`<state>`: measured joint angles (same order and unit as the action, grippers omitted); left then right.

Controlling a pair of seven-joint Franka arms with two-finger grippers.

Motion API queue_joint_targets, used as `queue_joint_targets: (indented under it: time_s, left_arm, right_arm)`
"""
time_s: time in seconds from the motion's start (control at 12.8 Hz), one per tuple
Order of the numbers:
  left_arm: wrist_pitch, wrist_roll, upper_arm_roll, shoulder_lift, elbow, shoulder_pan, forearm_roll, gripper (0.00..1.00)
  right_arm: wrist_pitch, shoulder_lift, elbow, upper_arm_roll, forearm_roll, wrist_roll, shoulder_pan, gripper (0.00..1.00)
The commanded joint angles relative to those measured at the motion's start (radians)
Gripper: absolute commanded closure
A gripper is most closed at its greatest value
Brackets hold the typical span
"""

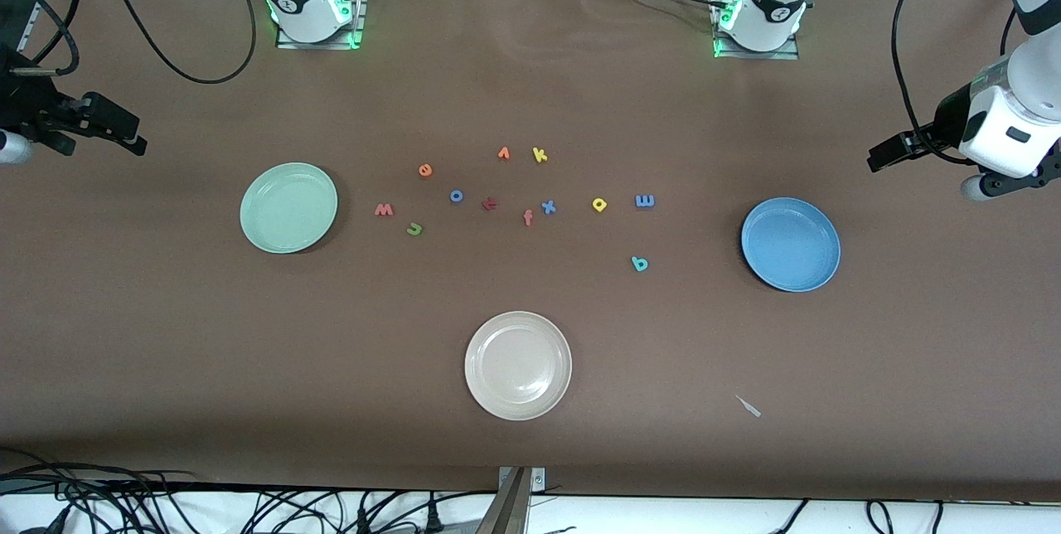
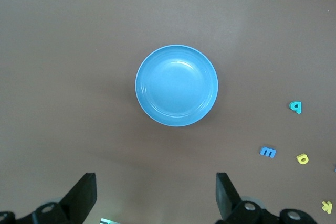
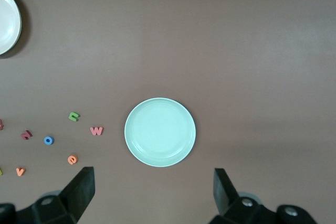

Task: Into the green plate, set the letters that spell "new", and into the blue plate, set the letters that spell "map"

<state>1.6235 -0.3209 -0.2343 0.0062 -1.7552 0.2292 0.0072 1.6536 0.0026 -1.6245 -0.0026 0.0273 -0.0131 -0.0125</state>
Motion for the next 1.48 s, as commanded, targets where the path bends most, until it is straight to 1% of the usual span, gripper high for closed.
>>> queue_joint_targets:
  time_s: [0.0,0.62,0.78,0.86,1.4]
  left_arm:
    - [-0.017,0.014,0.003,0.002,0.011,-0.001,-0.024,0.00]
    - [-0.016,0.019,0.001,0.003,0.011,-0.002,-0.023,0.00]
    - [0.042,0.016,0.000,0.003,0.013,-0.010,-0.020,0.00]
    - [0.047,0.008,-0.006,0.003,0.013,-0.008,-0.016,0.00]
    - [0.039,0.013,-0.007,0.002,0.011,-0.005,-0.016,0.00]
  right_arm:
    - [-0.015,-0.006,0.003,0.001,-0.009,-0.011,-0.004,0.00]
    - [-0.011,-0.001,0.002,0.001,-0.009,-0.011,-0.004,0.00]
    - [0.000,0.014,0.000,0.001,-0.009,-0.011,-0.004,0.00]
    - [-0.003,0.011,0.002,0.000,-0.007,-0.013,-0.004,0.00]
    - [-0.009,0.010,0.002,-0.002,-0.003,-0.011,-0.004,0.00]
